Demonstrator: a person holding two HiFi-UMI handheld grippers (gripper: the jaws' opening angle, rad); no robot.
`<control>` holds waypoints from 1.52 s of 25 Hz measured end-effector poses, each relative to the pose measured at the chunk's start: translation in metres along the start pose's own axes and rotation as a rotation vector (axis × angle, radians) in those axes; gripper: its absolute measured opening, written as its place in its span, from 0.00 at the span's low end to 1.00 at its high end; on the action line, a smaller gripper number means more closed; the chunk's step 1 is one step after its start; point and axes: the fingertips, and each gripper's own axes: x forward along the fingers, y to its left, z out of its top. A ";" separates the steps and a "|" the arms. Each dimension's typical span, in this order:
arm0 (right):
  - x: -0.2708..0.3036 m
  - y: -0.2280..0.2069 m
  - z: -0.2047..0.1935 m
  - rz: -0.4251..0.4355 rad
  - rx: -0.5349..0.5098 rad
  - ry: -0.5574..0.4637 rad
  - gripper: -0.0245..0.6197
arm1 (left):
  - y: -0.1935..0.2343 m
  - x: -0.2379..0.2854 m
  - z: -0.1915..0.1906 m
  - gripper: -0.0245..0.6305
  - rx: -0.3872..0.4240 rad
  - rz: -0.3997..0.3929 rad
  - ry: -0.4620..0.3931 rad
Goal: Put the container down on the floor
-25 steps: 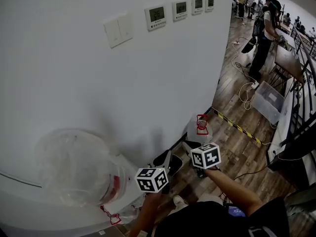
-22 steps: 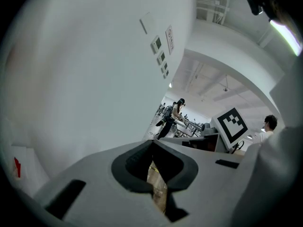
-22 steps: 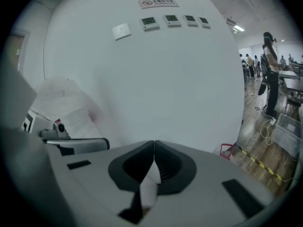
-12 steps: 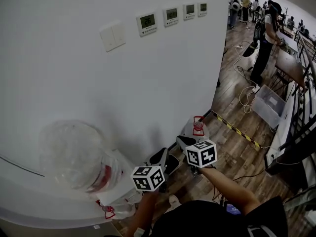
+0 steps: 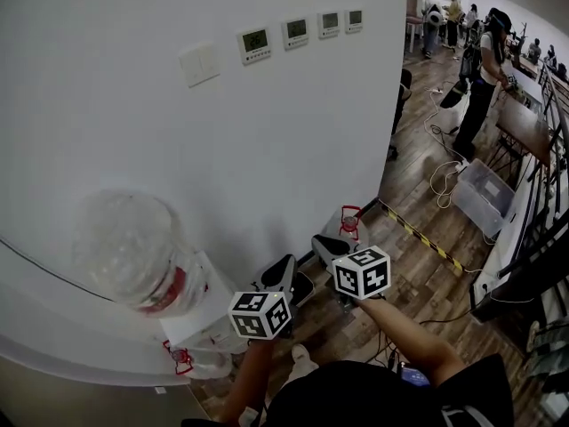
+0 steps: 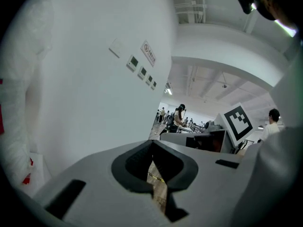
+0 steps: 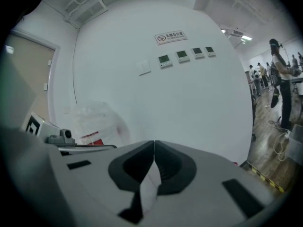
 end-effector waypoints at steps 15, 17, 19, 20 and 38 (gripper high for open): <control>-0.096 0.018 0.006 0.053 -0.123 -0.070 0.09 | -0.089 -0.041 -0.002 0.06 0.040 0.055 -0.104; -0.102 0.022 0.006 0.066 -0.118 -0.081 0.09 | -0.094 -0.046 -0.003 0.06 0.042 0.074 -0.112; -0.106 0.027 0.005 0.075 -0.123 -0.084 0.09 | -0.097 -0.052 -0.003 0.06 0.038 0.086 -0.118; -0.107 0.030 0.005 0.077 -0.132 -0.085 0.09 | -0.098 -0.054 -0.003 0.06 0.037 0.087 -0.122; -0.094 0.089 0.032 0.027 -0.191 -0.163 0.09 | -0.065 -0.105 0.031 0.06 0.129 0.077 -0.138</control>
